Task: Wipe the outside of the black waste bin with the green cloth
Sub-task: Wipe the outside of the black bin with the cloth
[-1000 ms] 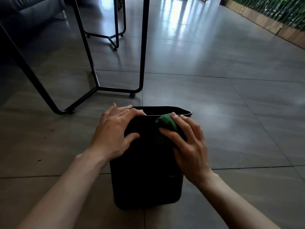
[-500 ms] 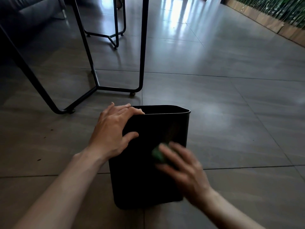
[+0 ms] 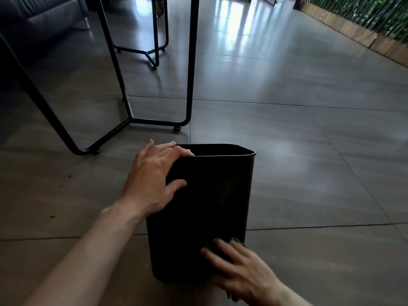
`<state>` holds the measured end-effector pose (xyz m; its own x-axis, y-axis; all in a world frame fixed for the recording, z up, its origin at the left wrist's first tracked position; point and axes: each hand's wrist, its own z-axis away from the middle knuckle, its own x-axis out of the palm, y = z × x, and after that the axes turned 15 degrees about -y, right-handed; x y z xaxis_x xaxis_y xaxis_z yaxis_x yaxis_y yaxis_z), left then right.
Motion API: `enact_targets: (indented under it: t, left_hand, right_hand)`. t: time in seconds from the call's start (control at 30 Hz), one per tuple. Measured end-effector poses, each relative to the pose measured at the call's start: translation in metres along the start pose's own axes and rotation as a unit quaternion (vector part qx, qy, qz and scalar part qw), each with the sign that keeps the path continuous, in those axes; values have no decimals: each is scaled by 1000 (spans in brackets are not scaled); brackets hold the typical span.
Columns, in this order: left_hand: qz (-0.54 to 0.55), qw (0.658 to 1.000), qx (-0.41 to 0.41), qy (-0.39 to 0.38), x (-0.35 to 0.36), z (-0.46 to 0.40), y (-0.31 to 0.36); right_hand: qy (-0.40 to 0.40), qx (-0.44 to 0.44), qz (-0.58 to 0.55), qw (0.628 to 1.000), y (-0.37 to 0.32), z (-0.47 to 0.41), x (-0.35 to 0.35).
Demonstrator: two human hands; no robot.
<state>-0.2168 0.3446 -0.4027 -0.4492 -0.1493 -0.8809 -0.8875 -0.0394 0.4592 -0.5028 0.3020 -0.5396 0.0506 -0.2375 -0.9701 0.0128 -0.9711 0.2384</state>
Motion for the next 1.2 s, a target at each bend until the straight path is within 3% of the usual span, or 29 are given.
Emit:
enact_targets:
  t: [0.1, 0.2, 0.27, 0.33, 0.43, 0.53, 0.63, 0.7, 0.8, 0.87, 0.97, 1.07, 1.2]
  left_hand:
    - [-1, 1000, -3, 6, 0, -1, 0]
    - [3, 1000, -3, 1, -1, -2, 1]
    - [3, 1000, -3, 1, -1, -1, -1]
    - [5, 1000, -6, 4, -1, -1, -2]
    - [0, 1000, -9, 5, -2, -1, -1]
    - [0, 1000, -4, 3, -1, -2, 2]
    - [4, 1000, -6, 5, -1, -1, 2]
    - [-3, 1000, -7, 6, -1, -2, 2]
    - [-3, 1000, -6, 0, -1, -3, 4]
    - [-2, 1000, -6, -1, -2, -2, 3]
    - [-4, 1000, -7, 4, -2, -1, 1]
    - [-9, 1000, -8, 6, -1, -1, 2]
    - [-5, 1000, -5, 1, 0, -2, 2]
  right_hand:
    - [91, 109, -65, 988, 34, -21, -32]
    - [215, 272, -121, 930, 79, -54, -73]
    - [233, 311, -122, 913, 90, -66, -81]
    - [202, 282, -89, 934, 80, -60, -70]
    - [102, 115, -26, 988, 41, -25, -32]
    - [21, 6, 18, 1000, 14, 8, -9]
    - [16, 29, -3, 999, 24, 5, -20]
    - [89, 113, -64, 988, 49, -13, -42]
    - [213, 266, -116, 933, 92, -47, -81]
    - [237, 297, -125, 916, 102, -62, -92]
    - [203, 258, -95, 940, 81, -53, -71]
    - [116, 136, -46, 983, 38, -24, -33]
    - [37, 56, -26, 997, 1, 1, -3]
